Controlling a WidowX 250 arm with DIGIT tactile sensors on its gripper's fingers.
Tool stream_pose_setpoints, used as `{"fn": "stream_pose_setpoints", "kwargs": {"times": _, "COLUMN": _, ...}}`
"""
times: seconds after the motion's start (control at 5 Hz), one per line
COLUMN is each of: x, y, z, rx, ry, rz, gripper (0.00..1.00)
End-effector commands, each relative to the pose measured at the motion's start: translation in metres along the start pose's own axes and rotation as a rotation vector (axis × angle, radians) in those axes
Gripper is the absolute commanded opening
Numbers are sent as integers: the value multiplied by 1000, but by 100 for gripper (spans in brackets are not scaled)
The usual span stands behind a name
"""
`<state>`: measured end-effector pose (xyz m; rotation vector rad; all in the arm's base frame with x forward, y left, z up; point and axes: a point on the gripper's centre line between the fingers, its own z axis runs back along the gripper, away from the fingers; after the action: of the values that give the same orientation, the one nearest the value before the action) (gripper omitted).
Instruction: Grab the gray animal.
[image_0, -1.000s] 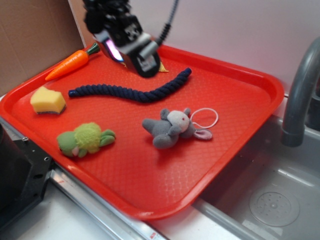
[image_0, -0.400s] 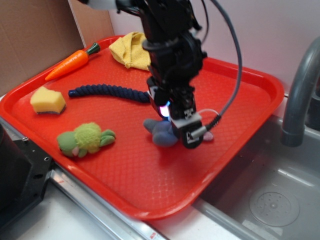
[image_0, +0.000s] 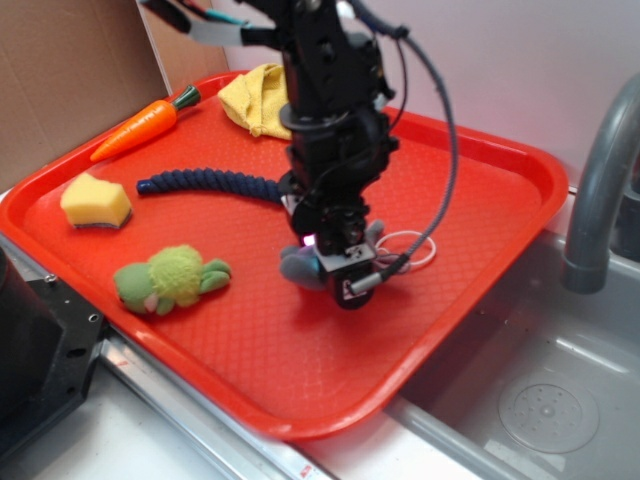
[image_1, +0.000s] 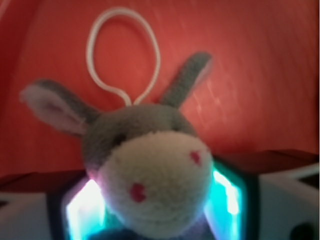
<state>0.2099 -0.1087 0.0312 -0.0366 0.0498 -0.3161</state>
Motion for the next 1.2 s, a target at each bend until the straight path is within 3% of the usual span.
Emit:
{"fn": "stream_pose_setpoints", "kwargs": {"times": 0.0, "x": -14, "y": 9, "z": 66, "rx": 29, "ry": -138, "rz": 44, "gripper": 0}}
{"fn": "stream_pose_setpoints", "kwargs": {"times": 0.2, "x": -37, "y": 19, "z": 114, "rx": 26, "ry": -239, "rz": 109, "gripper": 0}}
{"fn": "stream_pose_setpoints", "kwargs": {"times": 0.4, "x": -62, "y": 32, "z": 162, "rx": -26, "ry": -279, "rz": 227, "gripper": 0}}
{"fn": "stream_pose_setpoints", "kwargs": {"times": 0.6, "x": -71, "y": 52, "z": 181, "rx": -27, "ry": -297, "rz": 351, "gripper": 0}}
{"fn": "stream_pose_setpoints", "kwargs": {"times": 0.8, "x": -72, "y": 75, "z": 189, "rx": 55, "ry": -263, "rz": 464, "gripper": 0}}
{"fn": "stream_pose_setpoints", "kwargs": {"times": 1.0, "x": -76, "y": 87, "z": 193, "rx": 68, "ry": -281, "rz": 511, "gripper": 0}}
